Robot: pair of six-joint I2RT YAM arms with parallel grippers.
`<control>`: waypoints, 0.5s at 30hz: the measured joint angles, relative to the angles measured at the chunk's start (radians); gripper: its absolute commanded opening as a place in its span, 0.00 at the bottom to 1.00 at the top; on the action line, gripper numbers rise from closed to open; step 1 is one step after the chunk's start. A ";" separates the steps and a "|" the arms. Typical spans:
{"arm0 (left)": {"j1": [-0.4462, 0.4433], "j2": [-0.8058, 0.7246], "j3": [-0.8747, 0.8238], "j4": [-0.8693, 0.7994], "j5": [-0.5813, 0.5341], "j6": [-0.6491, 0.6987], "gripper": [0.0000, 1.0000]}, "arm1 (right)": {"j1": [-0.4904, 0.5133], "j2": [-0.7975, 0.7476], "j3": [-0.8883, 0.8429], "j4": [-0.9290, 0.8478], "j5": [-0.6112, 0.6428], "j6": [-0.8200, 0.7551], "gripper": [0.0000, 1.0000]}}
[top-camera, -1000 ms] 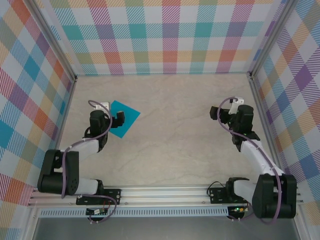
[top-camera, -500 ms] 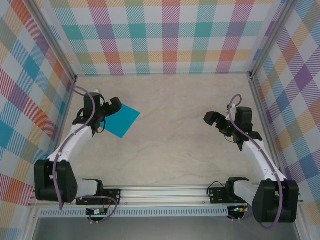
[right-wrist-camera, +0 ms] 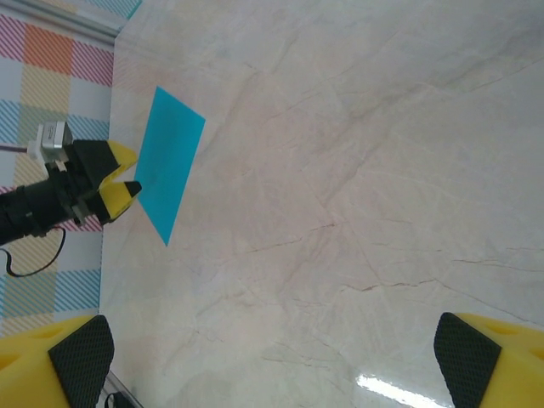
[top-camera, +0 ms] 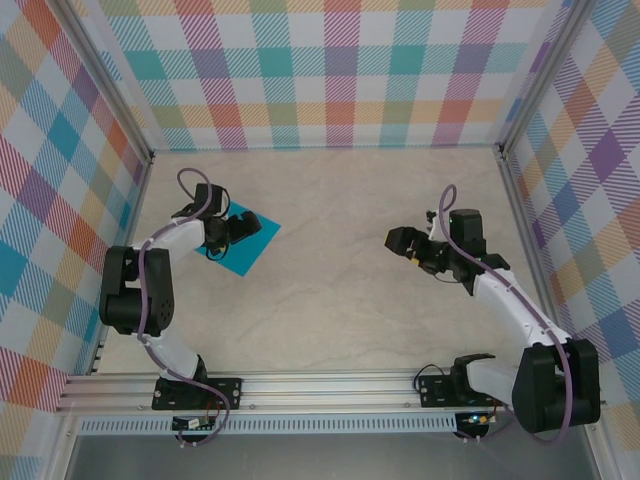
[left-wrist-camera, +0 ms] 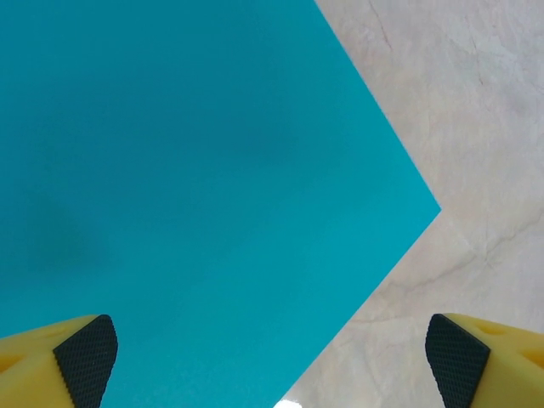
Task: Fold a paper plane with a square sheet of paper (pick it up from the middle)
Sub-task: Move the square sheet of paper to the center of the table.
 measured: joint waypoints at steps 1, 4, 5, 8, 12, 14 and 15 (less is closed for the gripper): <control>-0.001 0.006 0.002 0.000 0.000 -0.003 0.96 | 0.008 0.005 0.000 0.000 0.000 0.000 1.00; -0.006 0.011 -0.005 -0.009 0.000 -0.017 0.96 | 0.027 0.019 0.000 0.000 0.000 0.000 1.00; -0.007 0.011 -0.010 -0.011 0.001 -0.020 0.96 | 0.032 0.023 0.000 0.000 0.000 0.000 1.00; -0.011 0.012 -0.040 -0.011 0.011 -0.030 0.96 | 0.043 0.032 0.000 0.000 0.000 0.000 1.00; -0.014 0.001 -0.085 0.020 0.026 -0.053 0.96 | 0.053 0.046 0.000 0.000 0.001 0.000 1.00; -0.017 -0.012 -0.112 0.051 0.027 -0.071 0.96 | 0.062 0.053 0.000 0.000 0.002 0.000 1.00; -0.018 -0.019 -0.126 0.068 0.027 -0.080 0.96 | 0.068 0.055 -0.001 0.000 0.002 0.000 1.00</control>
